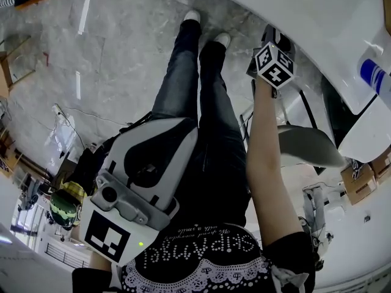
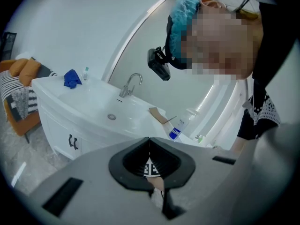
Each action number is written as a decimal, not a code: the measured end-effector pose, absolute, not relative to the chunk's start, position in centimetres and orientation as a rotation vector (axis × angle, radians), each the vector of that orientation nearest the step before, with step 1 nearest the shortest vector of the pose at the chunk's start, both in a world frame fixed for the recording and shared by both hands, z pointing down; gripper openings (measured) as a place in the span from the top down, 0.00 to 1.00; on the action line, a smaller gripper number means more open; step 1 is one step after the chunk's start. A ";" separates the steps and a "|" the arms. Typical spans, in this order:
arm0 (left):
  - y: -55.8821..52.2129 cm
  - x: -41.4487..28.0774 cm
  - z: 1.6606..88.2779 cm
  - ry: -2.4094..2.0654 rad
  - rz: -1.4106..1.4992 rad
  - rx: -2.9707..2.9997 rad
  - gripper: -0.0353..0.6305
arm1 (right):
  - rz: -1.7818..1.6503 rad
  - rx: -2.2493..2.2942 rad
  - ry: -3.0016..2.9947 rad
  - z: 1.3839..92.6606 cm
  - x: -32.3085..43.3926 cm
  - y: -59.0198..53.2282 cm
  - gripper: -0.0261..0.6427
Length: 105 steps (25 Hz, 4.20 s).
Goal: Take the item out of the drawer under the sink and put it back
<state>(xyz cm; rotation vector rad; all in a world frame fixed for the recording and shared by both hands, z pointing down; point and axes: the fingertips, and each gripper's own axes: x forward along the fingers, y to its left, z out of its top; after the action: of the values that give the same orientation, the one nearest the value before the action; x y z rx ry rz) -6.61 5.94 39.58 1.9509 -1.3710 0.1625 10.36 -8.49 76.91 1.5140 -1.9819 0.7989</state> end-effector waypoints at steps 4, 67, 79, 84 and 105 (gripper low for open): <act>5.8 -6.1 40.1 -1.353 0.161 1.956 0.94 | 0.768 1.555 -1.950 77.1 10.5 -8.9 0.74; 3.8 -7.3 39.2 -1.329 0.128 1.965 0.94 | 0.911 1.524 -1.905 78.6 11.1 -7.2 0.76; 3.7 -6.4 39.3 -1.286 0.144 1.999 0.94 | 0.938 1.473 -1.893 78.8 10.7 -1.3 0.76; 3.3 -5.8 39.4 -1.260 0.159 2.016 0.94 | 0.941 1.447 -1.906 78.9 10.6 0.6 0.76; 2.1 -3.0 40.4 -1.124 0.238 2.070 0.94 | 0.899 1.423 -1.975 78.4 10.4 2.7 0.78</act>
<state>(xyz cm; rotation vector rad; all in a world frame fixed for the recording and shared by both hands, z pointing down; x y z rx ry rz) -2.97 2.10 40.35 2.0705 -1.1235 0.2381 10.38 2.65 78.43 1.4227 -1.9745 0.8995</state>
